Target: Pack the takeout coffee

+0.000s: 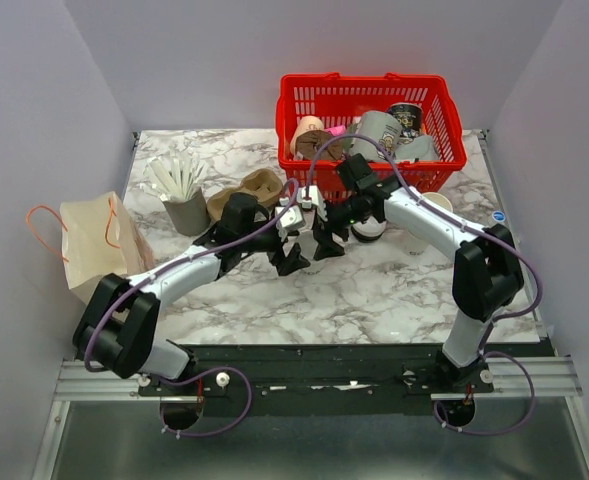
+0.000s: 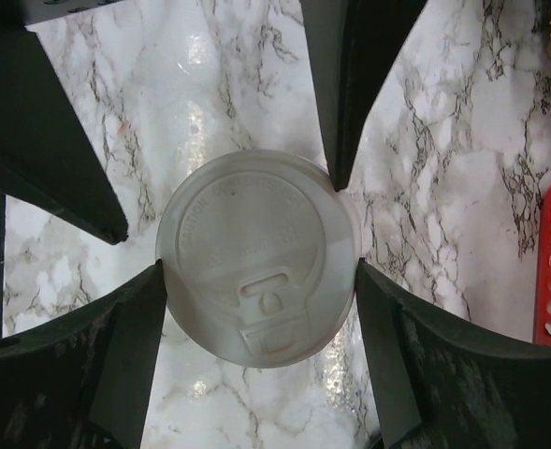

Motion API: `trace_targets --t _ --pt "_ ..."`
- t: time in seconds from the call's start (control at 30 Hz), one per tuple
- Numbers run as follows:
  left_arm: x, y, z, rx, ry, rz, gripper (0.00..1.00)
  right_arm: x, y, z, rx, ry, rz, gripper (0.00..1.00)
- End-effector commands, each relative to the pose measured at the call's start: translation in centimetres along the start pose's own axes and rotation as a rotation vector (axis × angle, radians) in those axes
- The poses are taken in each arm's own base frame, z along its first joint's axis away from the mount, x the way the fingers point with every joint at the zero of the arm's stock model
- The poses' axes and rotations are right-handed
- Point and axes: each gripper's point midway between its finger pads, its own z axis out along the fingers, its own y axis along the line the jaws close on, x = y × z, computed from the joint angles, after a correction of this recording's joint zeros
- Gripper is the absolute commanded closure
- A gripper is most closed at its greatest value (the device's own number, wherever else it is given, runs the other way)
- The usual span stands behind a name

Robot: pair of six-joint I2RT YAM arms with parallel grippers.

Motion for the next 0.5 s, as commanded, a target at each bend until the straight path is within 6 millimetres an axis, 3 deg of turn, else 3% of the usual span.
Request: trace_targets --t 0.0,0.07,0.37,0.47 --pt "-0.2 -1.6 -2.2 -0.014 0.054 -0.098 0.01 4.6 2.6 3.0 -0.078 0.117 0.104 0.19" --pt "0.5 -1.3 -3.4 -0.05 0.088 -0.146 0.01 4.7 2.8 2.9 -0.071 0.119 0.1 0.19" --pt "0.2 -0.6 -8.4 -0.169 0.115 -0.194 0.01 4.3 1.7 2.4 -0.02 0.134 0.096 0.2" --pt "-0.4 0.5 -9.7 -0.23 0.094 -0.221 0.01 4.3 1.6 2.2 -0.01 0.139 0.091 0.2"
